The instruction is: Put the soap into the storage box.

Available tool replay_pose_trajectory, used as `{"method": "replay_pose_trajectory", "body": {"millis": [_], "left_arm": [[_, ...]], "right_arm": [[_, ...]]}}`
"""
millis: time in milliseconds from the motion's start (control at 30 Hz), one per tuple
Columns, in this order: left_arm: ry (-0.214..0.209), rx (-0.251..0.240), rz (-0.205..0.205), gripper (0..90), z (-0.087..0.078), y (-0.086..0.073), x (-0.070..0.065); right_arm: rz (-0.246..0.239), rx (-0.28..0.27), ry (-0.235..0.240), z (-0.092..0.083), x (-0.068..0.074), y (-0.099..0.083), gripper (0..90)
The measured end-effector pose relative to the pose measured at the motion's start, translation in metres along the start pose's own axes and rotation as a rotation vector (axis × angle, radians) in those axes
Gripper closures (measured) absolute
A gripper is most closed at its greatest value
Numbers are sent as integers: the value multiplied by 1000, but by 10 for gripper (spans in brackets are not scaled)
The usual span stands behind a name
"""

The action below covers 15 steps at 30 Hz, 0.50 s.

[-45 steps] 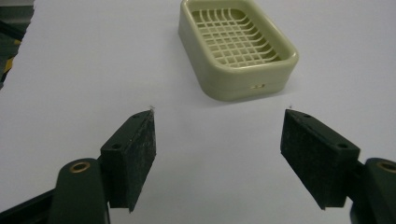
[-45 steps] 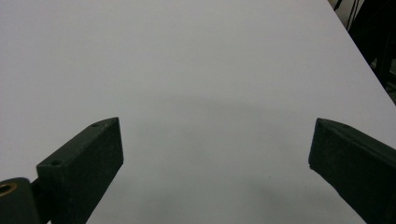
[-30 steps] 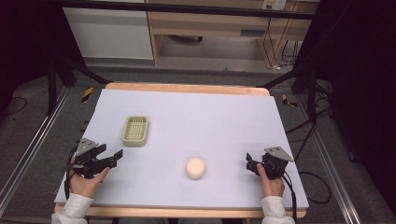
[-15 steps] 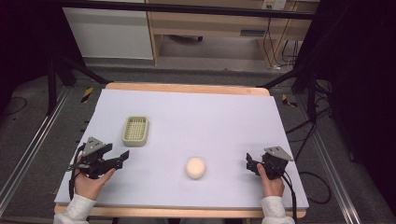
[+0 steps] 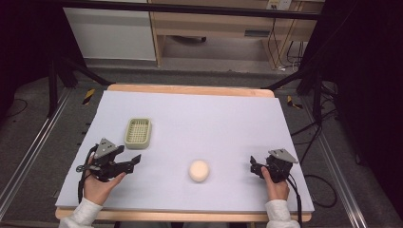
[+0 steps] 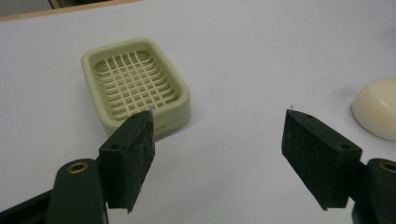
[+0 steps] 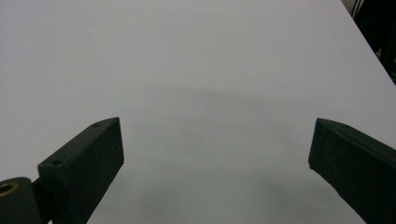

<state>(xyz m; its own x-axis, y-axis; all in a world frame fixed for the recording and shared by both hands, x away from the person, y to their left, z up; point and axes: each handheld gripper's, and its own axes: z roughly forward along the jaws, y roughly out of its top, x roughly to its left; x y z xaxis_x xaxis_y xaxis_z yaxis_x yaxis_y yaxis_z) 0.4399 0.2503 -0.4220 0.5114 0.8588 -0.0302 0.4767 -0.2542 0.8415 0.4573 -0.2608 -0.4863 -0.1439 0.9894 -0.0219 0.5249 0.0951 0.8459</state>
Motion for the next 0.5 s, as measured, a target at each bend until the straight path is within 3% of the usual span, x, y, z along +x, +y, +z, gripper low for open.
{"method": "replay_pose_trajectory", "body": {"millis": [500], "left_arm": [[-48, -9, 31, 250, 10, 24, -19]], "right_arm": [[-1, -3, 4, 0, 0, 0, 37]]}}
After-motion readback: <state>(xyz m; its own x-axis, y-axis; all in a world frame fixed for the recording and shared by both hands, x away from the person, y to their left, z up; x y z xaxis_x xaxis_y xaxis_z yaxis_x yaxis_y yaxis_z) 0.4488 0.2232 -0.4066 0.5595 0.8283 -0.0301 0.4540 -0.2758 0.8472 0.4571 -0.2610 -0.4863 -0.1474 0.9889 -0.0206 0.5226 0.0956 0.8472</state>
